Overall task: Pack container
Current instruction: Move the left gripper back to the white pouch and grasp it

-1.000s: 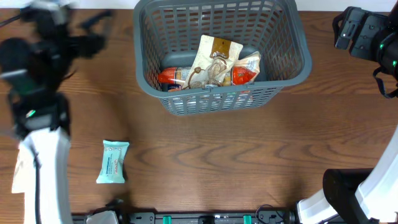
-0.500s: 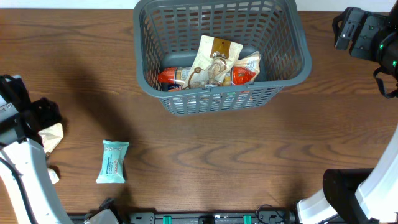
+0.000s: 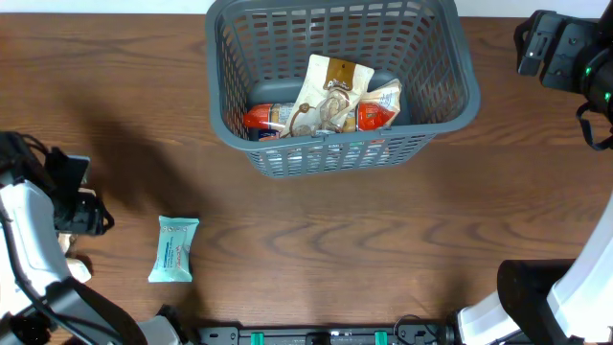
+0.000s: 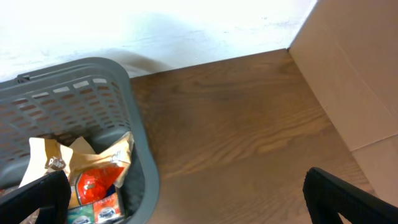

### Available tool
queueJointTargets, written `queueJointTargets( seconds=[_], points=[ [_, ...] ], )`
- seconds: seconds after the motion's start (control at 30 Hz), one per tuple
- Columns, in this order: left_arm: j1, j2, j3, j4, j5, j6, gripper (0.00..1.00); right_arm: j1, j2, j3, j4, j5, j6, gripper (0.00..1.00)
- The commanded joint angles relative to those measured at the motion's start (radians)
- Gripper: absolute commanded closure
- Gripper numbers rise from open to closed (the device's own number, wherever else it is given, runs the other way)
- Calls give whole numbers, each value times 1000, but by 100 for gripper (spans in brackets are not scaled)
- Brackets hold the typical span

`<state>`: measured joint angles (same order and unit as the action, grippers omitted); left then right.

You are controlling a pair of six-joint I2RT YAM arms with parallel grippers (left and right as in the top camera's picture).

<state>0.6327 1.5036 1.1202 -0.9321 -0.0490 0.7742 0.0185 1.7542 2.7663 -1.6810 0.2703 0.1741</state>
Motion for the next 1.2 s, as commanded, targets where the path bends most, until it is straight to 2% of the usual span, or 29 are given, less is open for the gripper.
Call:
queueJointTargets(
  seconds=[0.0,0.2,0.43,1.17],
  points=[
    [59,43,-4,-5,7,79,25,-5,6,-2,1,21,-15,1],
    [208,55,-4,60,14,77,25,-5,7,-2,-5,21,-15,1],
    [343,87,-4,100,143,77,26,-5,7,-2,-6,21,-14,1],
    [352,330,-4,198,162,78,26,-5,7,-2,-17,17,-11,1]
  ],
)
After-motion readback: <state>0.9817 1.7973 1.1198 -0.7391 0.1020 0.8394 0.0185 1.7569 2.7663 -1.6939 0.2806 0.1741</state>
